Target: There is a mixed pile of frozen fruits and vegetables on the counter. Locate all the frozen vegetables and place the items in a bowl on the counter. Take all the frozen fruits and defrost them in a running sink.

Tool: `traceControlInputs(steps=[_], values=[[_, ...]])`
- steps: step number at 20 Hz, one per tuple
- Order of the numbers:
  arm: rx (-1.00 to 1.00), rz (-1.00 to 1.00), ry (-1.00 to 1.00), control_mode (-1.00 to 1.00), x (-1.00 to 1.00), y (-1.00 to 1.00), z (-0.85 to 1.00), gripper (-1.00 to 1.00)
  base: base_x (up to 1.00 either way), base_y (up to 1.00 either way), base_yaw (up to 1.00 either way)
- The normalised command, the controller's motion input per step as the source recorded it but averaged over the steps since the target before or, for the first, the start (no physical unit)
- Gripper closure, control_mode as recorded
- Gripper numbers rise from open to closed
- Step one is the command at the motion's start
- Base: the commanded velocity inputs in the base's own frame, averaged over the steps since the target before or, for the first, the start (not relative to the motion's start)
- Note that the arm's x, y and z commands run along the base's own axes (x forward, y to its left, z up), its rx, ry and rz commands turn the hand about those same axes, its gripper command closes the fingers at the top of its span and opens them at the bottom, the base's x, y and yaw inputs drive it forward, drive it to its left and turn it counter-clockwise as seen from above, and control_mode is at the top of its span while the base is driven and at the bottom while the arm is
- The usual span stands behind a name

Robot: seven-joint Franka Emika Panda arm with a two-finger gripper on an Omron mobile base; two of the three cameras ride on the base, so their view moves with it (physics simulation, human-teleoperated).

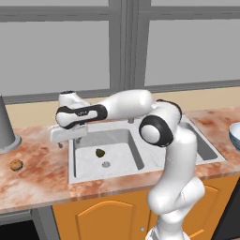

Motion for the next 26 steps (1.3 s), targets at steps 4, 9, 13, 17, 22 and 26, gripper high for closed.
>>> traceControlInputs(steps=[4,9,13,17,22,26], values=[[-0.01,0.3,0.06,-1.0,0.0,0.75,0.04,-1.0,0.0,0.0,0.0],[-0.04,0.24,0.05,-1.0,0.04,0.87,-0.02,-1.0,0.0,0.0,0.0],[0.1,0.1,-0.01,-1.0,0.09,0.78,-0.32,-1.0,0.0,0.0,0.0],[0.21,0.0,-0.12,-1.0,-0.17,0.6,-0.2,-1.0,0.0,0.0,0.0],[0.24,0.0,-0.16,-1.0,-0.67,0.3,-0.01,-1.0,0.0,0.0,0.0],[0.32,-0.04,-0.17,-1.0,-0.63,0.03,-0.29,-1.0,0.0,0.0,0.0]])
